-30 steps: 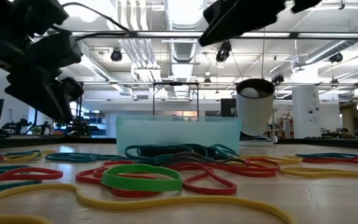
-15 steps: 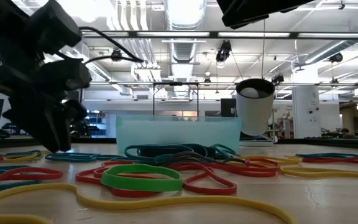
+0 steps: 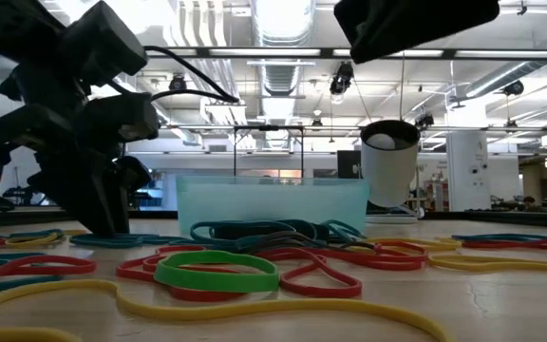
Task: Pick and place rubber bands into bin
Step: Put the blue rubber band into the green bin
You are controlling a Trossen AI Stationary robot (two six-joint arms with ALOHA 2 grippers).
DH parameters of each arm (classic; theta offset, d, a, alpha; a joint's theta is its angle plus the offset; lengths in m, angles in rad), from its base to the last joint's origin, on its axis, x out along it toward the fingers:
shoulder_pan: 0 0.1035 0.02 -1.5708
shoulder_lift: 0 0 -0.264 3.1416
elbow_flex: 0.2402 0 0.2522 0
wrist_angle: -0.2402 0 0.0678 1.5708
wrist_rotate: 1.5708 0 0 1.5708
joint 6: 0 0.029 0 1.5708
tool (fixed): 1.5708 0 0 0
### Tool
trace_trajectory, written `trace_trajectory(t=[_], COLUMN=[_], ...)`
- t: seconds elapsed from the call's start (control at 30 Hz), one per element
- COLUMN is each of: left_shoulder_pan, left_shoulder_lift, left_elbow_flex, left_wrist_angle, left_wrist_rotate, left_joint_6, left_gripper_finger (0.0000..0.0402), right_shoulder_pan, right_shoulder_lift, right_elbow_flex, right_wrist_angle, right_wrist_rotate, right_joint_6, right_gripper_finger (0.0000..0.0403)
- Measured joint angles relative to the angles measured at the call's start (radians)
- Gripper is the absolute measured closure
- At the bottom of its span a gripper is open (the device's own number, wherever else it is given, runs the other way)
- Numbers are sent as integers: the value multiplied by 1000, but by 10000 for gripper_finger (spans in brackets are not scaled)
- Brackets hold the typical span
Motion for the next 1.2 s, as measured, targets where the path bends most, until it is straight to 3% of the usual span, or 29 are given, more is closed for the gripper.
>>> trace_trajectory(t=[0.53,0.67,0.87,1.2], left_shoulder_pan=[-3,-6,-7,-10], left_shoulder_lift=[4,8,8,-29], left_elbow_flex=[0,0,-1,2], left_wrist_angle=[-93,-102,-113,-113], left_wrist_rotate=[-21,-33,-24,-31], left_joint_6=[0,0,4,30], left_gripper_finger=[299,323,392,400], right_shoulder_pan=[5,5,5,5], right_shoulder_lift=[0,0,0,0], right_elbow_flex=[-14,-14,-14,-14], right_wrist_angle=[13,13,14,14], right_wrist_rotate=[-1,-1,-1,-1], right_joint_6=[25,25,23,25], right_gripper_finger=[326,331,333,336])
